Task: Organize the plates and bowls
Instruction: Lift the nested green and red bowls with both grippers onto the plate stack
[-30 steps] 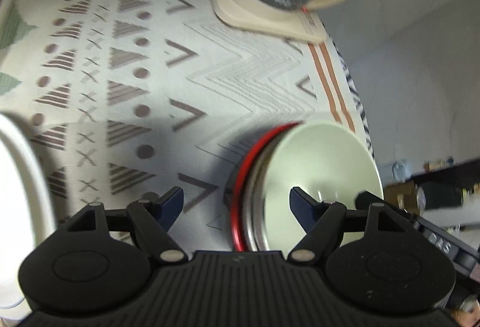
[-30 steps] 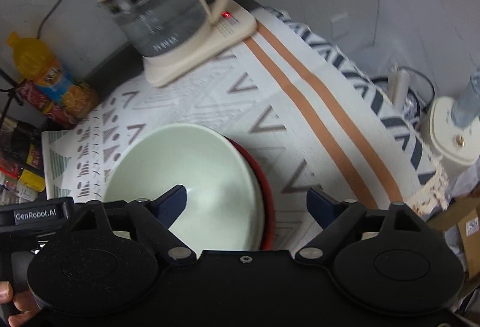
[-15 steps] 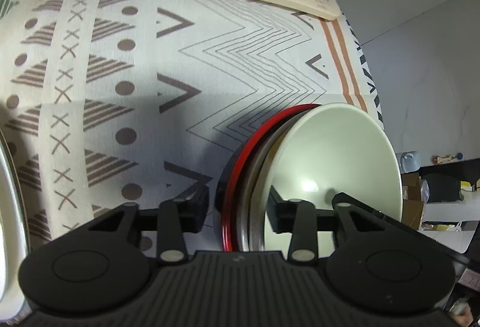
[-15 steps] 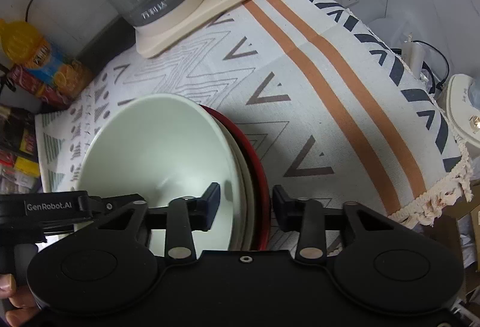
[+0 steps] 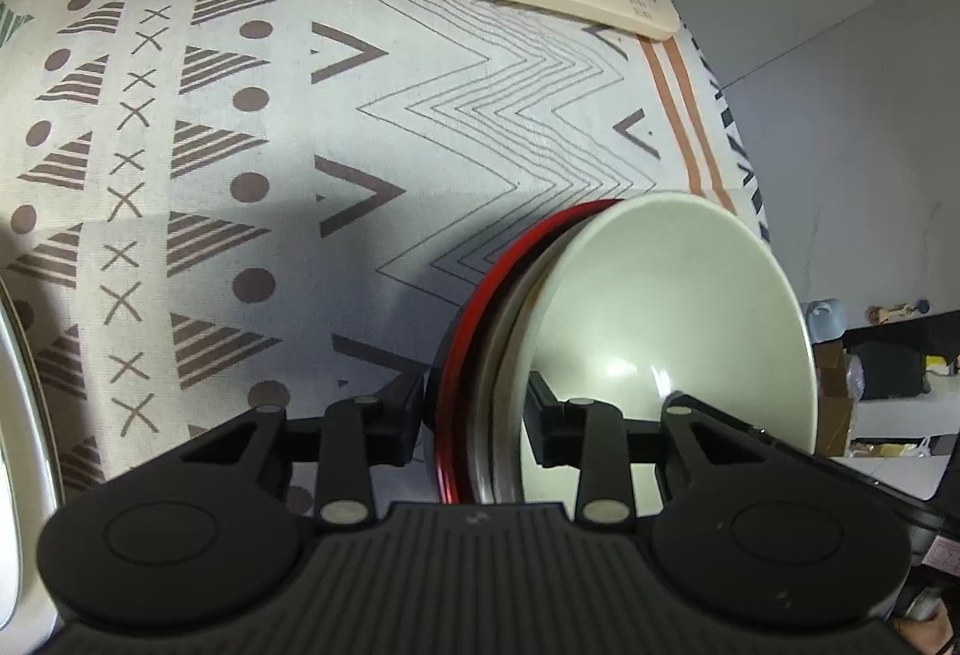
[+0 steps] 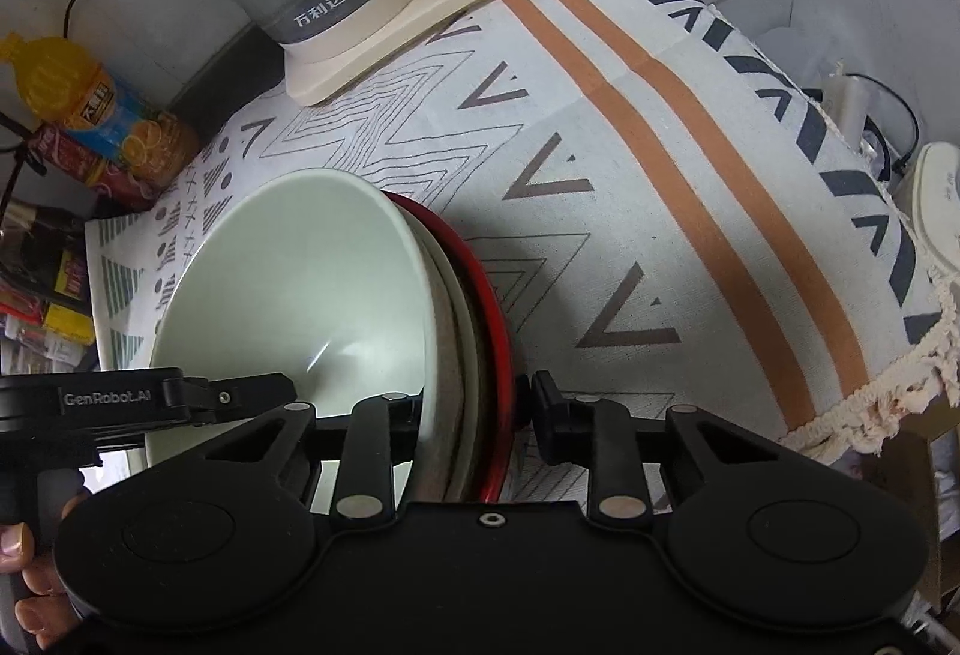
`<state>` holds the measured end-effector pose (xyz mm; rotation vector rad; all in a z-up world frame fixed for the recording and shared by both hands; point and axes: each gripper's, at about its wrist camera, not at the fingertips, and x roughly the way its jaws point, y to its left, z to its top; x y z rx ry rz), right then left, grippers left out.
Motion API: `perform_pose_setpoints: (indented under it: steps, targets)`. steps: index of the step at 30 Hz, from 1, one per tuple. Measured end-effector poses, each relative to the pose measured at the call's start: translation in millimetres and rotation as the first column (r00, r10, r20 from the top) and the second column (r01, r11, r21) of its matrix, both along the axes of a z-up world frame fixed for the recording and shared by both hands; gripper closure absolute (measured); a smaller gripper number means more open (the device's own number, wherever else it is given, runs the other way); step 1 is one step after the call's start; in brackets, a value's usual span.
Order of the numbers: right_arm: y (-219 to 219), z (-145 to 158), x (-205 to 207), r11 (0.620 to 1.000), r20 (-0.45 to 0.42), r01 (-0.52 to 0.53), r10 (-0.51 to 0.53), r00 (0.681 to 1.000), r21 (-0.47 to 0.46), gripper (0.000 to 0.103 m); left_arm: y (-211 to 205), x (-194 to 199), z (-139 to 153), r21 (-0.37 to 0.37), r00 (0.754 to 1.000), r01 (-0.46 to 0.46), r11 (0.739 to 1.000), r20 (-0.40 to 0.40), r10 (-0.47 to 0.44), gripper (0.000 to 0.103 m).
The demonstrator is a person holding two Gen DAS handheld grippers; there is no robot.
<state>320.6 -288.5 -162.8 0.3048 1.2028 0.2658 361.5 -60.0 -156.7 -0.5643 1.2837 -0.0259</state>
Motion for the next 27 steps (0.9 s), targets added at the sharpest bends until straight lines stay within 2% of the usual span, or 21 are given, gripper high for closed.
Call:
perform_pose_setpoints:
  steps: [5,15,27]
  targets:
    - [6.3,6.3,2.7,1.0,0.017,0.002,-0.002,1.0,0.012,0.075,10.5,-2.7,13.4,-0.018,0.999,-0.016,1.0,0.039,0.016,0.07]
    - [42.2,33.2,10.7,0.996,0.08,-0.084,0.081,0.994,0.033,0.075,51.3,-19.4,36.8,-0.036,0.99,-0.109,0.993,0.083,0.112,0.07]
    - [110.5,56.2,8.1,0.972,0.125,-0.227,0.219,0.968,0.055,0.075,118.6,-60.5,64.0,-0.041,0.957,-0.259,0.965,0.121,0.262,0.07]
